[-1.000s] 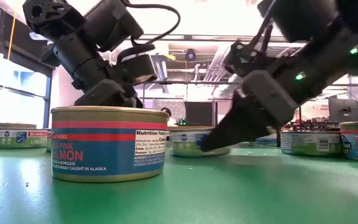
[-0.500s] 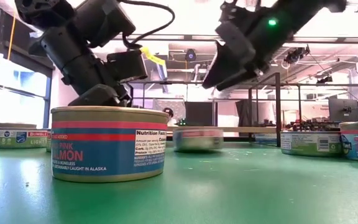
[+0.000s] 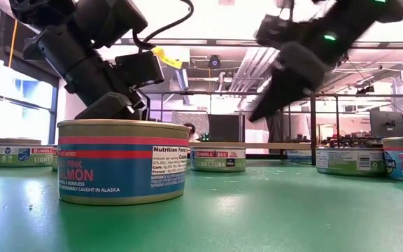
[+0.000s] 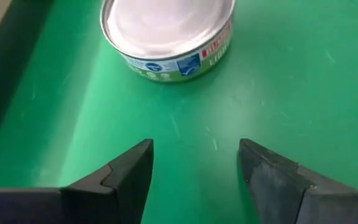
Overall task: Stack canned seafood by type on shelf
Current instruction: Put the green tuna can on the shelf
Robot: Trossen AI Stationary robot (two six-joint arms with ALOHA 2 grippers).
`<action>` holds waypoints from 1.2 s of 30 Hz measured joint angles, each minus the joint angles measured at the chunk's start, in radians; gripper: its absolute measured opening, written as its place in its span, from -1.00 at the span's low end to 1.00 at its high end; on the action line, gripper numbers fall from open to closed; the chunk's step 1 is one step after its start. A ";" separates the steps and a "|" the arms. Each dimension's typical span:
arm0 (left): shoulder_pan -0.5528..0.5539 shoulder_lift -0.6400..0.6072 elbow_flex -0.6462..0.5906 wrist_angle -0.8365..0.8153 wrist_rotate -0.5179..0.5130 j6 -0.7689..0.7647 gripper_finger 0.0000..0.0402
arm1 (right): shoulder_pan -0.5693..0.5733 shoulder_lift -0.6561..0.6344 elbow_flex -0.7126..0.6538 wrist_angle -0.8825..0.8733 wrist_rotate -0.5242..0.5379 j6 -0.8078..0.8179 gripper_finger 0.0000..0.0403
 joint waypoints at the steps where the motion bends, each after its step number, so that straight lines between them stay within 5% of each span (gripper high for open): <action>1: 0.000 0.000 0.000 0.011 0.000 0.000 0.11 | 0.013 0.000 -0.034 0.035 -0.022 0.025 0.29; 9: 0.011 0.000 0.000 0.051 0.007 0.008 0.11 | -0.021 0.003 -0.213 0.354 -0.127 0.023 0.36; 18: 0.080 0.014 0.000 0.132 0.075 0.027 0.11 | -0.135 0.010 -0.217 0.404 -0.197 -0.168 0.95; 25: 0.132 0.067 0.000 0.212 0.085 0.044 0.11 | -0.188 0.130 -0.217 0.610 -0.306 -0.281 0.89; 36: 0.192 0.129 -0.004 0.313 0.130 0.113 0.11 | -0.228 0.289 -0.203 0.852 -0.278 -0.285 0.90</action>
